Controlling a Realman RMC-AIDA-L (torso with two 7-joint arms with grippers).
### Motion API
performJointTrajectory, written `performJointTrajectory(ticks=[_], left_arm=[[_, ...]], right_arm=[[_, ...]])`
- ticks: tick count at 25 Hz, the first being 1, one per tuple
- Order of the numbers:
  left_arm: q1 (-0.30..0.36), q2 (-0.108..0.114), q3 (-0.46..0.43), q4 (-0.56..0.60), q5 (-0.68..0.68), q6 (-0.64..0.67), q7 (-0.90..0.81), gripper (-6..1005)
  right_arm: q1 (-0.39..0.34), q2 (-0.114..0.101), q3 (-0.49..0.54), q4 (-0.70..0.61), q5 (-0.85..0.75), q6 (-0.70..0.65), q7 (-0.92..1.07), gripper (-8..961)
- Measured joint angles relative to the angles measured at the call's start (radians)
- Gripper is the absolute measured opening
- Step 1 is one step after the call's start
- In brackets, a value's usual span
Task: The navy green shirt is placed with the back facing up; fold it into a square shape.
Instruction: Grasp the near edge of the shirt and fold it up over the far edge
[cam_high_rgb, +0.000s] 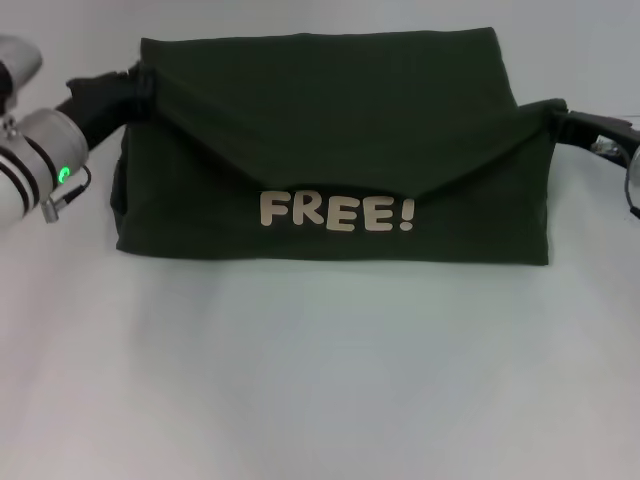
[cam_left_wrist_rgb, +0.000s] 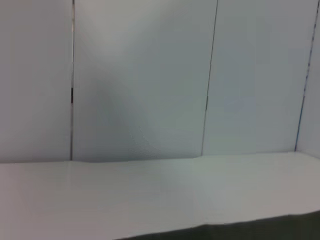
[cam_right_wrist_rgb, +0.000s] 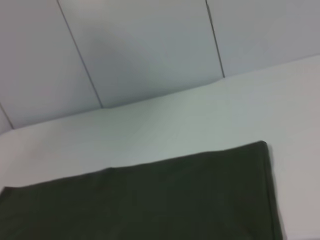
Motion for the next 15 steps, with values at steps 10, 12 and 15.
performJointTrajectory(ticks=[10, 12, 15], left_arm=[[0.007, -0.031, 0.009, 0.0, -0.026, -0.028, 0.096, 70], [0.01, -0.033, 0.033, 0.004, -0.021, -0.028, 0.096, 82], [0.015, -0.034, 0.058, 0.011, -0.028, -0.03, 0.093, 99]], right_arm=[[0.0, 0.028, 0.0, 0.004, 0.028, 0.042, -0.053, 50], [-0.001, 0.028, -0.009, 0.004, 0.026, 0.039, -0.053, 51], [-0.002, 0.029, -0.042, -0.004, 0.028, 0.037, -0.054, 54]])
